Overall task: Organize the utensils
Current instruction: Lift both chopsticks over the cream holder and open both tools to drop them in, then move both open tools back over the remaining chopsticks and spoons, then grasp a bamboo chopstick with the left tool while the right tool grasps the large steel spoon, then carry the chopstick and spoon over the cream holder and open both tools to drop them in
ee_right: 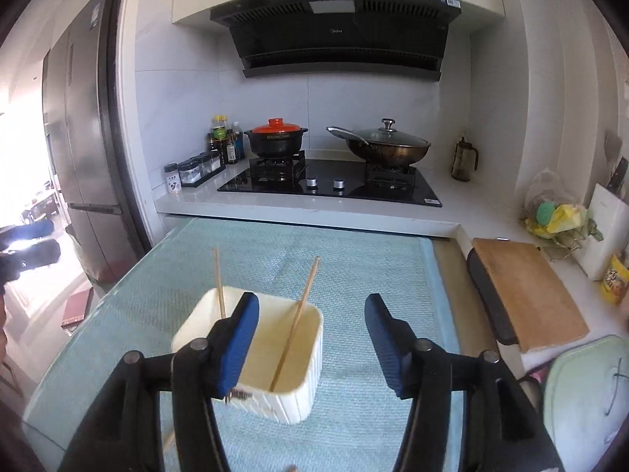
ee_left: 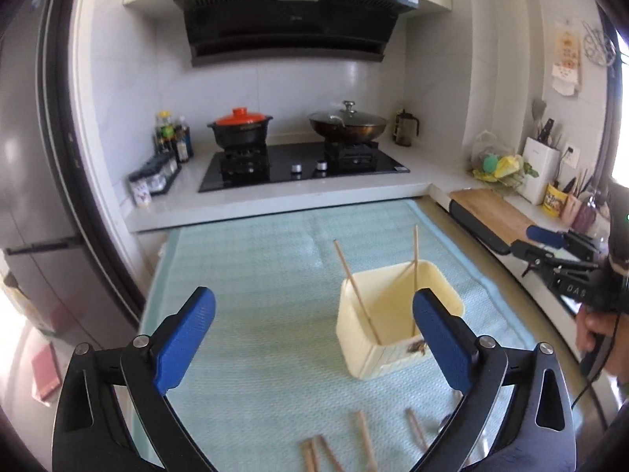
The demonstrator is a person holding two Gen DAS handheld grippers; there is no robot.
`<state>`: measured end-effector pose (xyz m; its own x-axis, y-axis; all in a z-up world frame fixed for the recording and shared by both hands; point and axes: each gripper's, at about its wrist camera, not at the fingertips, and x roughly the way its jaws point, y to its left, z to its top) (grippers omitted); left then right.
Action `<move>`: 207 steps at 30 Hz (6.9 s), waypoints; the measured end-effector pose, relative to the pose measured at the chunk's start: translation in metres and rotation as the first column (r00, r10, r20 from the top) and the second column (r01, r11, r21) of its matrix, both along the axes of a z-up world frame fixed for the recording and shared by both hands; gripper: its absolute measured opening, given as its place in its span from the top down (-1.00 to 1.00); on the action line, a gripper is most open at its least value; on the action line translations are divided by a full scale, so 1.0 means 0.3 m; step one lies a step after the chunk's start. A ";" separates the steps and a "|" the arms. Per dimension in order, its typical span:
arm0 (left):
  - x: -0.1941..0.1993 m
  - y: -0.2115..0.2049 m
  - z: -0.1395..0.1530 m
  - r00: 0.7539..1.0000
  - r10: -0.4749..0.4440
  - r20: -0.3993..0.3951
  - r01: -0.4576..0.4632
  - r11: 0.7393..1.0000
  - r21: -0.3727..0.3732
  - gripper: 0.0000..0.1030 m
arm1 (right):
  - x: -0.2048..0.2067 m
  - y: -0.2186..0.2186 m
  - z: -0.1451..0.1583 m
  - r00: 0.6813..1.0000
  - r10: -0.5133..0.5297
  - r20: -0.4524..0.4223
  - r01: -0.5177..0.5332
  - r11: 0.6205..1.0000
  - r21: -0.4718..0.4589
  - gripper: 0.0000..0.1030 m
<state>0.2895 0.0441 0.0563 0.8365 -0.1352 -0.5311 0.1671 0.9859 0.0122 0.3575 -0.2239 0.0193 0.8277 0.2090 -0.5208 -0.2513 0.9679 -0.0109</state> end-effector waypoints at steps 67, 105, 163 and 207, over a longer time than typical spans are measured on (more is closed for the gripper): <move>-0.203 0.172 -0.877 0.915 0.153 -0.372 -0.157 0.987 0.020 -0.99 | -0.813 -0.030 -0.602 0.982 -0.145 -0.125 0.144 0.989 -0.018 -0.24; -0.150 0.198 -0.902 0.909 0.171 -0.380 -0.165 0.985 0.050 -0.99 | -0.484 -0.028 -0.716 0.930 -0.147 -0.336 0.179 0.982 0.065 -0.24; -0.271 0.158 -0.377 0.989 -0.021 -0.147 -0.010 0.978 -0.206 0.92 | -0.576 -0.033 -0.278 0.999 -0.023 -0.033 0.026 0.994 0.102 0.20; 0.480 -0.186 -0.113 0.992 -0.104 -0.065 0.080 0.950 -0.303 0.92 | 0.224 0.123 0.050 0.997 0.043 0.059 -0.045 0.998 0.037 0.21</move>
<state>0.4335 -0.0116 0.0225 0.7700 -0.3723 -0.5182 0.2458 0.9225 -0.2975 0.4247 -0.1869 0.0344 0.8459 0.2647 -0.4631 -0.2938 0.9558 0.0097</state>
